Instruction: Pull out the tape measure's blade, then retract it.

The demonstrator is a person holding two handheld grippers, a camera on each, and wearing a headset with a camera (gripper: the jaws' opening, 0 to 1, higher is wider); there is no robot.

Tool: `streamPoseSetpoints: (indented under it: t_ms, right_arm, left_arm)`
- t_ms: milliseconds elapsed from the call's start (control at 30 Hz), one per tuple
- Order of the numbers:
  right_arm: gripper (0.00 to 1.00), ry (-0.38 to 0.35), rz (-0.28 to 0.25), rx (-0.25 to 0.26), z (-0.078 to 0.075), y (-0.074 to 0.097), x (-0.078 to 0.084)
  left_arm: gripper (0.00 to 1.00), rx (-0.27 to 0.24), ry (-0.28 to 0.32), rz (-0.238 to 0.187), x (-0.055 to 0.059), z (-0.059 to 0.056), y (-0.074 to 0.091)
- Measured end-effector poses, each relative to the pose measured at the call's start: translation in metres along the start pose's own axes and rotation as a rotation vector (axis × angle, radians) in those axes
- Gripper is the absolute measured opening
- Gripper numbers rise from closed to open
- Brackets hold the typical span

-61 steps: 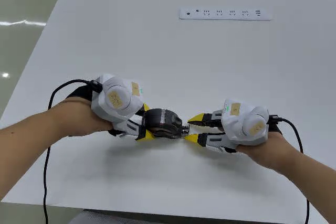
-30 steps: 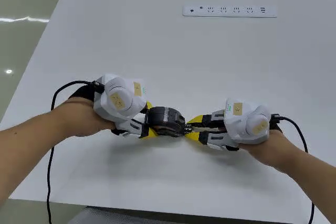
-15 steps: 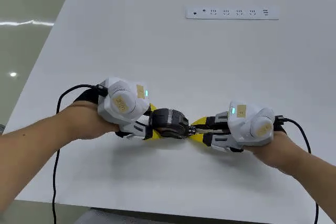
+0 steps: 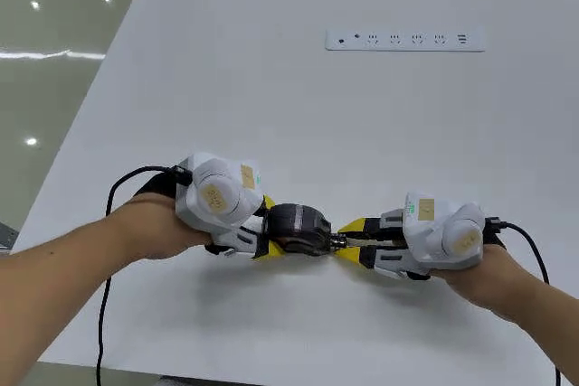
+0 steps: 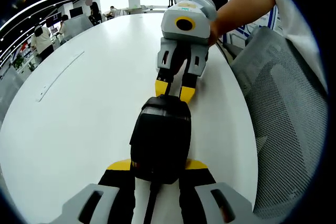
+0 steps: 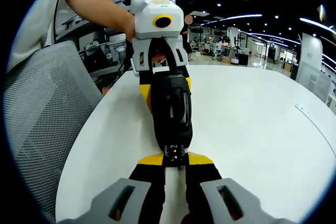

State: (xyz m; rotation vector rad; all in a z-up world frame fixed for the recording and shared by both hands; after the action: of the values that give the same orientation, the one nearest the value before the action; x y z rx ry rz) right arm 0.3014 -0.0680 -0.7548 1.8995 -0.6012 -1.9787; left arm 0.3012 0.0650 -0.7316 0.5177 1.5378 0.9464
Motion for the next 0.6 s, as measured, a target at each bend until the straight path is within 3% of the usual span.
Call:
streamPoseSetpoints:
  t_ms: [600]
  right_arm:
    - [0.09, 0.009, 0.012, 0.013, -0.002, 0.017, 0.002]
  left_arm:
    - [0.28, -0.004, 0.012, 0.002, 0.002, 0.001, 0.000]
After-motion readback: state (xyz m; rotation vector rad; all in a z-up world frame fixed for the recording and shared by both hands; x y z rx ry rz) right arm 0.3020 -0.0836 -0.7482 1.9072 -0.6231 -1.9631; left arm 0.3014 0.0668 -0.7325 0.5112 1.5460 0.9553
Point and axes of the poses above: the centre of the closed fingertips' face, and the gripper's own axes: y roughly backward along the fingers, z roughly to its left, x roughly out of its underside, the point moved 5 cm from there along y, roughly backward along the fingers, and after that the axes turned 1 degree about -x, right-handed, at the moved point
